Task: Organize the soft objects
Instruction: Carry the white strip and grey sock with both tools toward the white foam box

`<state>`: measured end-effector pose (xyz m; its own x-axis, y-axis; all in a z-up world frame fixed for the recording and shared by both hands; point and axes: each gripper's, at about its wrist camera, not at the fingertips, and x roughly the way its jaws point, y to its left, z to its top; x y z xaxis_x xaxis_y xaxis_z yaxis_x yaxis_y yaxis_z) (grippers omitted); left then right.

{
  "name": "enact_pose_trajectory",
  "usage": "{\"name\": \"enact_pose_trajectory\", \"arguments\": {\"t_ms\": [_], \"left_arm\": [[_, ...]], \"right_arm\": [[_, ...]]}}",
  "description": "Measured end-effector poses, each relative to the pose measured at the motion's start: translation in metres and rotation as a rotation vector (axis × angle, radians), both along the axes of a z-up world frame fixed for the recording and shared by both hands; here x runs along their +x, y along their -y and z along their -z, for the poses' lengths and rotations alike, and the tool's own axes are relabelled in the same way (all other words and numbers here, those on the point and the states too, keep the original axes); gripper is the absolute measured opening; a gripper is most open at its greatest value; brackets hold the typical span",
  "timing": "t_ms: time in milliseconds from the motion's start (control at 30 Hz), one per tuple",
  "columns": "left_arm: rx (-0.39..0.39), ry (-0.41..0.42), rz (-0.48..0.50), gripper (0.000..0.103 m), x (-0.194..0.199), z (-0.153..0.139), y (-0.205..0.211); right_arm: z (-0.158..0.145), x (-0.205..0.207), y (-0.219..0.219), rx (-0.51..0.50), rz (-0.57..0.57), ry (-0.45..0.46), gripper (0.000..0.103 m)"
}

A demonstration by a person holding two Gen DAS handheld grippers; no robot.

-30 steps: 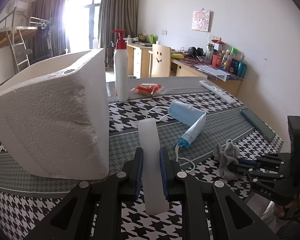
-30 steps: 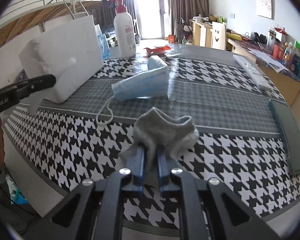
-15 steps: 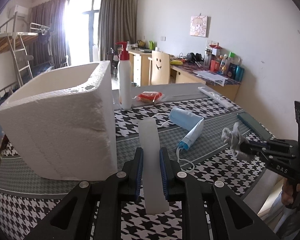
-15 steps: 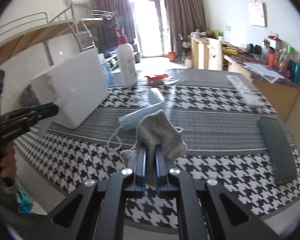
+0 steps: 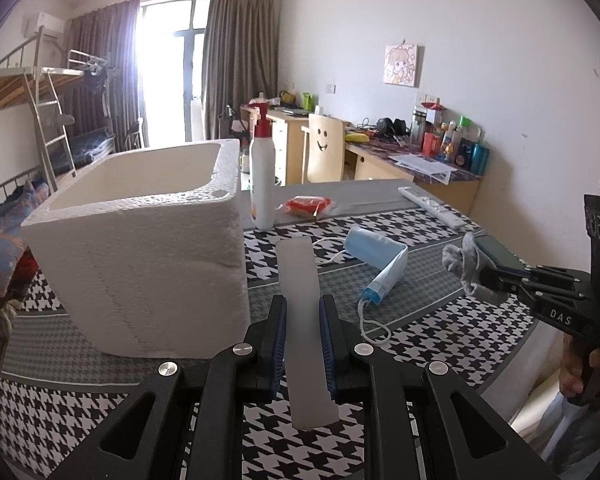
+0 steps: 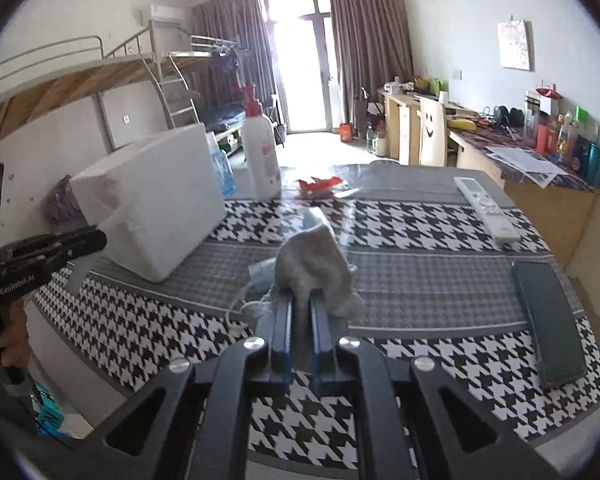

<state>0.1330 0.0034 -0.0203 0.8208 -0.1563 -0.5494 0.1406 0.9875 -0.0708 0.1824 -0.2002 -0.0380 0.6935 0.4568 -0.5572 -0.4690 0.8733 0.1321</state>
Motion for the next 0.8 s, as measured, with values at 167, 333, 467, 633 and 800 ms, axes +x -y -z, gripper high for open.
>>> {"name": "enact_pose_trajectory", "arguments": {"t_ms": [167,333,467,633,800], "left_arm": [[-0.037,0.009,0.017,0.018,-0.009,-0.005,-0.01],[-0.026,0.035,-0.019,0.018,-0.019,-0.012,-0.018],[-0.015,0.061,-0.042,0.018,-0.025,-0.021,-0.025],[0.006,0.106,-0.066,0.018,-0.03,-0.036,-0.032],[0.018,0.136,-0.086,0.018,-0.031,-0.048,-0.038]], "right_arm": [[-0.005,-0.002,-0.002,0.028,-0.02,0.01,0.01],[-0.012,-0.004,-0.008,0.036,-0.018,0.033,0.01],[-0.018,-0.005,-0.011,0.04,-0.024,0.049,0.01],[-0.027,-0.005,-0.018,0.042,-0.036,0.072,0.01],[-0.037,-0.003,-0.021,0.044,-0.04,0.097,0.01]]}}
